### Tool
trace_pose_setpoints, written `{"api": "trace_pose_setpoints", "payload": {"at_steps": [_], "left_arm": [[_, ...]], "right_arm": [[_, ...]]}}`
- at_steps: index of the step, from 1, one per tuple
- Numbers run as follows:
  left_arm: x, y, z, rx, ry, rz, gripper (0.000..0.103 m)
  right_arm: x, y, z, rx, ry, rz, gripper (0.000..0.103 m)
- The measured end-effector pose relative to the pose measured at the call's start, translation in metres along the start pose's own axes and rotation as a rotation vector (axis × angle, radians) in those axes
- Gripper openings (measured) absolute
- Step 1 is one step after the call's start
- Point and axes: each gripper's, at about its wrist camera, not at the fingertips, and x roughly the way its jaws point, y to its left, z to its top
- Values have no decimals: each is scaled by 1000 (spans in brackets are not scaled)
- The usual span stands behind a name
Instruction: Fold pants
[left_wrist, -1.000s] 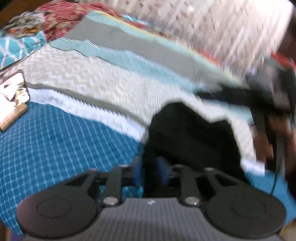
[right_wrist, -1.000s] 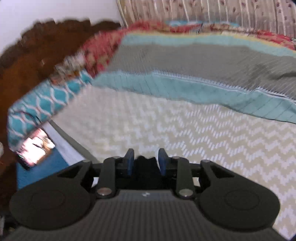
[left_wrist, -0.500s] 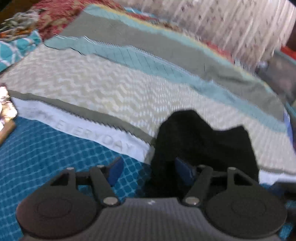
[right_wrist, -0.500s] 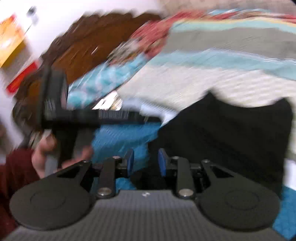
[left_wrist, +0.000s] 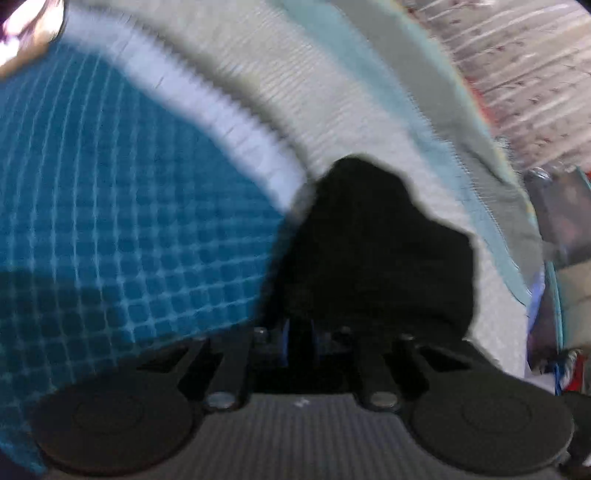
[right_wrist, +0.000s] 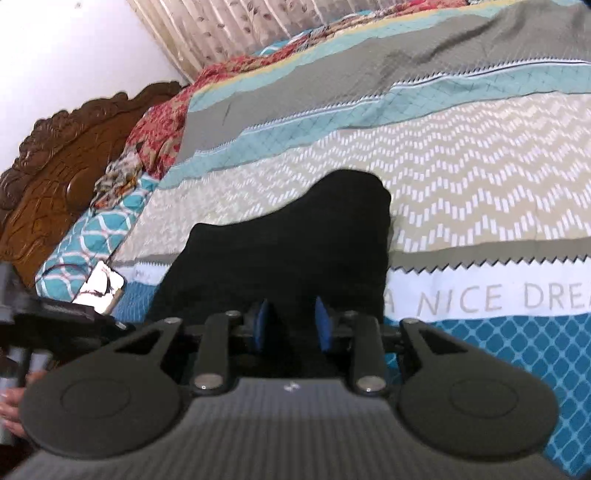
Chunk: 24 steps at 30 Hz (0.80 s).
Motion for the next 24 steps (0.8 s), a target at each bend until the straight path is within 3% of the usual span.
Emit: {"api": "trace_pose_setpoints", "payload": {"at_steps": [3, 7, 9, 10, 12, 15, 17, 21, 24], "left_arm": [[0, -8, -3, 56, -32, 33, 17], [-6, -30, -12, 182, -68, 102, 21], [-13, -31, -12, 179, -73, 96, 37], [-19, -29, -11, 164, -73, 94, 55], [-24, -23, -8, 143, -77, 78, 58], [-30, -20, 0, 131, -83, 52, 66], [-33, -21, 7, 129, -95, 30, 87], [-21, -33, 19, 175, -79, -33, 96], [0, -35, 18, 189, -3, -49, 101]], "right_arm": [[-6, 11, -9, -64, 4, -34, 34], [-12, 1, -9, -15, 1, -26, 34], [-19, 0, -8, 3, -11, -20, 39], [-23, 1, -8, 10, -22, -20, 42], [-33, 1, -9, 24, -49, -20, 60], [-44, -7, -7, 59, -74, -8, 78], [-45, -15, -5, 119, -63, 16, 83], [-37, -26, -4, 223, -13, 56, 88], [-31, -24, -4, 225, -11, 34, 90]]}}
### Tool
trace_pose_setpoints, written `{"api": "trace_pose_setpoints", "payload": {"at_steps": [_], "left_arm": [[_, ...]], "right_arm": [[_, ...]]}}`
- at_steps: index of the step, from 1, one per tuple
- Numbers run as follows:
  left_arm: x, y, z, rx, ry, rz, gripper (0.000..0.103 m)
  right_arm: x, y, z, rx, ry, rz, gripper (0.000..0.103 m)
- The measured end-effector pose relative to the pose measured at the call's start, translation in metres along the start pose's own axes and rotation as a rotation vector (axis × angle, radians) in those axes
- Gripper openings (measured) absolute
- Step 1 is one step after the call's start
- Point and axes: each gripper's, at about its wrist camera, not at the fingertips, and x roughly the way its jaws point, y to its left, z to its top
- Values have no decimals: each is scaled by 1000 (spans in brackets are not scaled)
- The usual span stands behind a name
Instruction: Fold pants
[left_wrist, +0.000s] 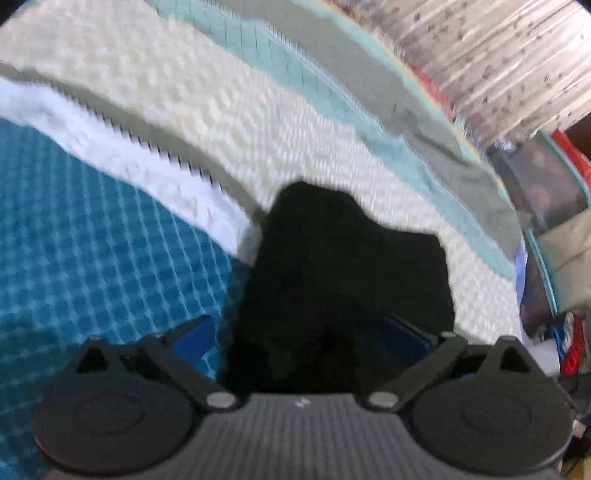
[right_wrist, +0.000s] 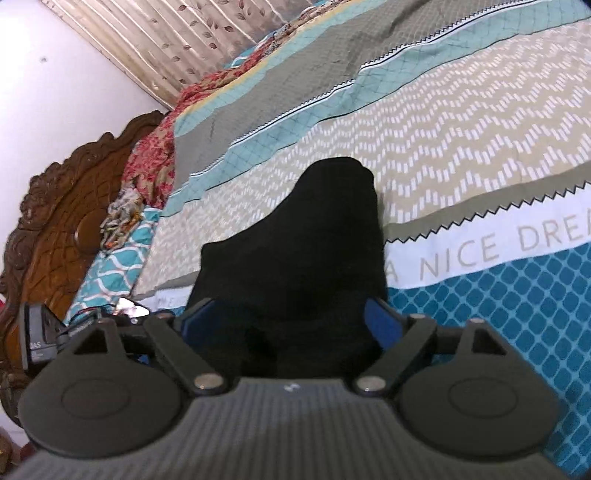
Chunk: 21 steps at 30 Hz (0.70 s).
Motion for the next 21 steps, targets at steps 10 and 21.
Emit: {"api": "trace_pose_setpoints", "payload": {"at_steps": [10, 21], "left_arm": [[15, -1, -20, 63, -22, -8, 103], [12, -1, -27, 66, -55, -10, 103]], "right_arm": [[17, -24, -6, 89, 86, -70, 94], [12, -21, -14, 114, 72, -42, 101]]}}
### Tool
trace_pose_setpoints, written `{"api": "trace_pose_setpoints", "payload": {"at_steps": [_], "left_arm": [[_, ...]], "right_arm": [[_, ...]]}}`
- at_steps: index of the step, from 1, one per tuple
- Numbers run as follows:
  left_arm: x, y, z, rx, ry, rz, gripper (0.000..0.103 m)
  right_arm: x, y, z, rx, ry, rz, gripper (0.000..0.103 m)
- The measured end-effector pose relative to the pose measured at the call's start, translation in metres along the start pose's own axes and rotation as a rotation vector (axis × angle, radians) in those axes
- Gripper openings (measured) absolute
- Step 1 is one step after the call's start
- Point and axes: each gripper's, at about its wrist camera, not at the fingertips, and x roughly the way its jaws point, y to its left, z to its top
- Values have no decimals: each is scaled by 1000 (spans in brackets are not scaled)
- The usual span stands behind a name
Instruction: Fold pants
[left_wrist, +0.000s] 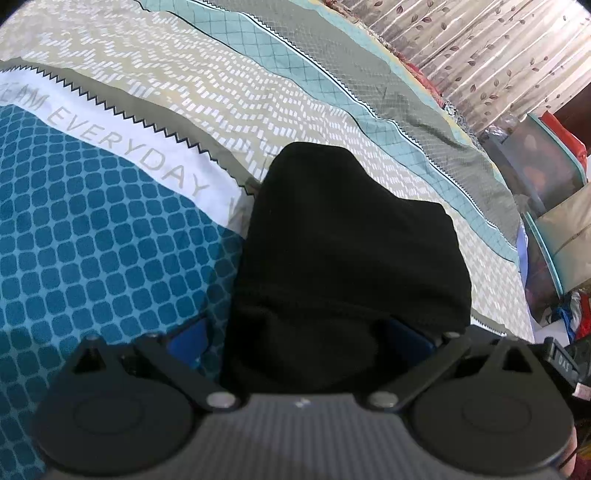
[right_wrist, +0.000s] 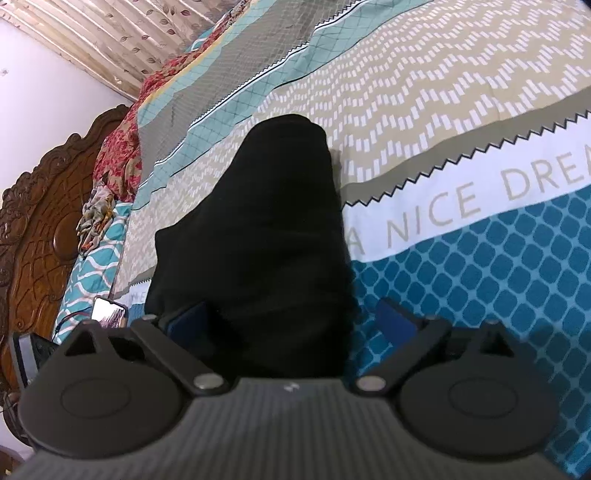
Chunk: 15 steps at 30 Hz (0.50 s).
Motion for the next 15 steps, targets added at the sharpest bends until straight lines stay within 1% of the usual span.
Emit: {"api": "trace_pose_setpoints", "payload": {"at_steps": [4, 15], "left_arm": [[0, 0, -1, -1, 0, 2, 103], [-1, 0, -1, -1, 0, 1, 103]], "right_arm": [[2, 1, 2, -21, 3, -4, 102], [4, 4, -1, -29, -5, -6, 103]]}}
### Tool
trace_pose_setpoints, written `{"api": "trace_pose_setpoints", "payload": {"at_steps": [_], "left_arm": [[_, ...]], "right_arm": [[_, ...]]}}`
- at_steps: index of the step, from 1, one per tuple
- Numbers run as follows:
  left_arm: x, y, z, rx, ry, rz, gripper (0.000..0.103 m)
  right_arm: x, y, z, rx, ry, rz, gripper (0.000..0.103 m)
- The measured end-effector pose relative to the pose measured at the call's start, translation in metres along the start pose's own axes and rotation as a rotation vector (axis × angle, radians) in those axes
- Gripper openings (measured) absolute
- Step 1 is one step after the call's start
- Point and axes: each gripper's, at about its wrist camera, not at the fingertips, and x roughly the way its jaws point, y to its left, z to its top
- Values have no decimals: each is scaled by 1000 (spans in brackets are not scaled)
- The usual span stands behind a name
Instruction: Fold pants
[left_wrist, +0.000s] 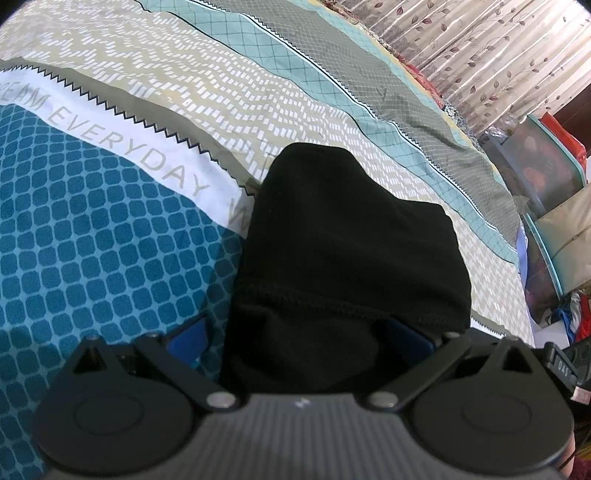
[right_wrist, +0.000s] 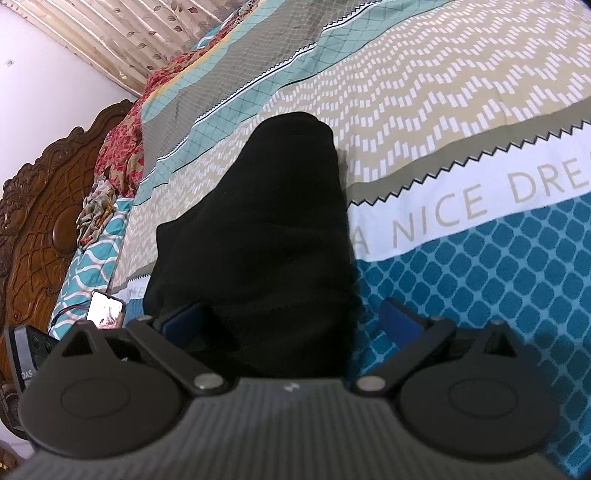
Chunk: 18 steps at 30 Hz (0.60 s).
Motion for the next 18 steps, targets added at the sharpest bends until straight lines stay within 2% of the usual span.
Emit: {"api": "trace_pose_setpoints", "payload": {"at_steps": [18], "left_arm": [[-1, -2, -1, -2, -11, -2, 103]], "right_arm": [[1, -4, 3, -23, -5, 10, 103]]}}
